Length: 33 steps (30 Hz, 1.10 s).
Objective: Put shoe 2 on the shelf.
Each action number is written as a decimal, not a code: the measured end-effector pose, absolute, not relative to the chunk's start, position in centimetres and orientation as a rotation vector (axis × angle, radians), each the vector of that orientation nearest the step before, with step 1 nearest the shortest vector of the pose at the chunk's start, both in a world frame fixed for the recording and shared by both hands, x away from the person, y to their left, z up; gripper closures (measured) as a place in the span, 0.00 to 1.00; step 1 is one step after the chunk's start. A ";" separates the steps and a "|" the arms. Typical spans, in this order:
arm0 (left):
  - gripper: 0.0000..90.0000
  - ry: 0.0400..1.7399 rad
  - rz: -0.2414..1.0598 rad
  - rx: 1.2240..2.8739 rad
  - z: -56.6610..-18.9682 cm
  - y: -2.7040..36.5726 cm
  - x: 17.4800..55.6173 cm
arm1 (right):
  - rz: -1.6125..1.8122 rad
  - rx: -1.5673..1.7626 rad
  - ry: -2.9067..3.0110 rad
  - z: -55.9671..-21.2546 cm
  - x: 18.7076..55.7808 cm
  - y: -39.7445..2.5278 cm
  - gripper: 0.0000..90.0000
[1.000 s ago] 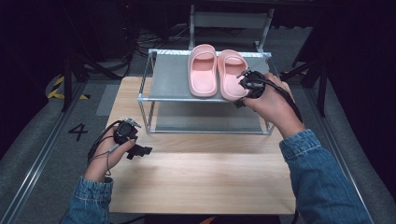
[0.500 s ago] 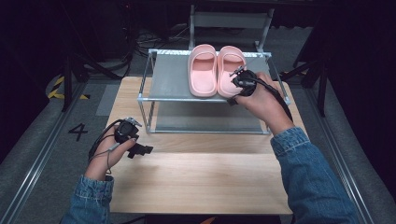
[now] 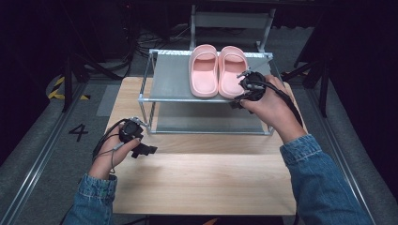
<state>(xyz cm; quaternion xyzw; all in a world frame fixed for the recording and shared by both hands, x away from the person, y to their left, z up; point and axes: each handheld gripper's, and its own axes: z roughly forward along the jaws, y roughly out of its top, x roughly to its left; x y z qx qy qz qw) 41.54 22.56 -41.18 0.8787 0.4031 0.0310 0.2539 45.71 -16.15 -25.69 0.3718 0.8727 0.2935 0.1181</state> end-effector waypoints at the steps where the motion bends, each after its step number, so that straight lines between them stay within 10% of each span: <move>1: 0.19 1.090 0.086 2.393 -41.2 22.6 41.6 | 0.861 1.091 2.552 -25.7 45.5 -16.4 0.73; 33: 0.19 1.131 0.108 2.398 -41.5 25.3 38.1 | 0.890 1.151 2.495 -27.4 41.8 -24.1 0.51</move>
